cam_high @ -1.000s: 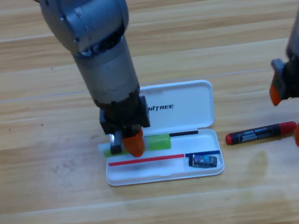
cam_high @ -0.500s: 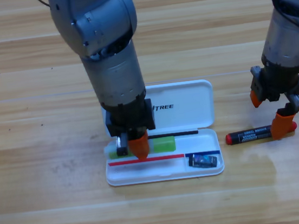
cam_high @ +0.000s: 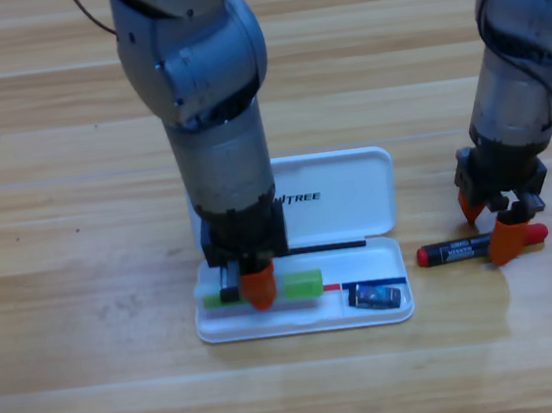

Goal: Clean up eraser and pencils

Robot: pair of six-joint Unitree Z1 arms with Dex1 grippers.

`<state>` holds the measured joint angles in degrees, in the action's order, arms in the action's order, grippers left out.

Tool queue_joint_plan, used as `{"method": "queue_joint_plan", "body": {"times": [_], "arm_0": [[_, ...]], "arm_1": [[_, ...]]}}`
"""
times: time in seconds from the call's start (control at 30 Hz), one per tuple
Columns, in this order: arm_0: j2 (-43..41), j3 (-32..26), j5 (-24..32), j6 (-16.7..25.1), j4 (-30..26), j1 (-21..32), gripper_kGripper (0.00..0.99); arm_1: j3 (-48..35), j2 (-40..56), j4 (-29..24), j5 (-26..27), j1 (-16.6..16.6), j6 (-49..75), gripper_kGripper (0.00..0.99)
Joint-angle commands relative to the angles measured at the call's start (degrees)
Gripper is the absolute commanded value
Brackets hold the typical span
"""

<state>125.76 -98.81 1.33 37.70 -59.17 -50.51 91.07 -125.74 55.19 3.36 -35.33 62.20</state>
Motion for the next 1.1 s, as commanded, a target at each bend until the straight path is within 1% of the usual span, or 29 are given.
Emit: {"method": "queue_joint_plan", "body": {"times": [0.03, 0.07, 0.17, 0.37, 0.47, 0.53, 0.57, 0.6, 0.63, 0.67, 0.7, 0.73, 0.77, 0.8, 0.97, 1.1], "arm_0": [[3.2, -0.2, 0.7, -0.3, 0.0, -1.2, 0.000], [3.2, -0.2, 0.7, -0.3, 0.0, -1.2, 0.000], [3.3, -0.2, 0.7, -0.3, 0.0, -1.2, 0.000], [3.3, -0.3, 0.7, -0.8, 0.0, -1.2, 0.000], [3.2, -0.3, 1.0, -0.8, -0.1, -1.2, 0.000], [3.1, -0.3, 1.2, -0.8, -0.2, -1.2, 0.000], [3.0, -0.3, 1.3, -1.0, -0.2, -1.2, 0.123], [2.9, -0.3, 1.3, -1.1, -0.3, -1.2, 0.281], [2.9, -0.3, 1.2, -1.1, -0.6, -1.2, 0.463], [2.8, -0.3, 1.1, -1.7, -0.7, -1.2, 0.681], [2.6, -0.1, 1.0, -2.1, -0.7, -1.2, 0.853], [2.5, 0.0, 1.0, -2.1, -0.7, -1.2, 0.930], [2.4, 0.1, 1.0, -2.1, -0.7, -1.2, 0.977], [2.3, 0.1, 1.0, -2.2, -0.7, -1.2, 0.990], [2.2, 0.3, 1.0, -2.3, -0.7, -1.2, 0.990], [1.9, 0.5, 0.9, -2.4, -0.8, -1.2, 0.990]], "arm_1": [[-0.6, -5.3, -1.0, 1.6, -2.0, 0.3, 0.391], [-0.6, -5.5, -1.0, 1.5, -2.2, 0.3, 0.318], [-0.8, -6.0, -1.2, 1.2, -2.7, 0.3, 0.009], [-1.2, -4.8, -1.2, 0.2, -3.1, -1.6, 0.000], [-2.1, -1.1, -0.9, -1.2, -3.1, -4.5, 0.000], [-2.5, 2.3, 0.9, -1.2, -3.1, -6.7, 0.000], [-2.6, 4.1, 2.1, -1.2, -3.3, -7.6, 0.000], [-2.7, 5.8, 3.3, -0.7, -3.6, -8.2, 0.000], [-2.7, 7.4, 4.4, -0.3, -3.9, -8.7, 0.000], [-3.1, 9.0, 4.9, 0.2, -4.0, -9.1, 0.000], [-3.5, 10.4, 5.3, 0.4, -4.2, -9.4, 0.000], [-3.9, 11.6, 5.8, 0.7, -4.4, -9.4, 0.000], [-4.2, 12.5, 6.3, 0.8, -4.7, -9.5, 0.000], [-4.5, 13.4, 6.9, 0.9, -4.9, -9.6, 0.000], [-5.6, 16.4, 8.9, 2.2, -7.0, -10.2, 0.000], [-4.4, 16.6, 10.5, 3.4, -10.5, -12.2, 0.000]]}}
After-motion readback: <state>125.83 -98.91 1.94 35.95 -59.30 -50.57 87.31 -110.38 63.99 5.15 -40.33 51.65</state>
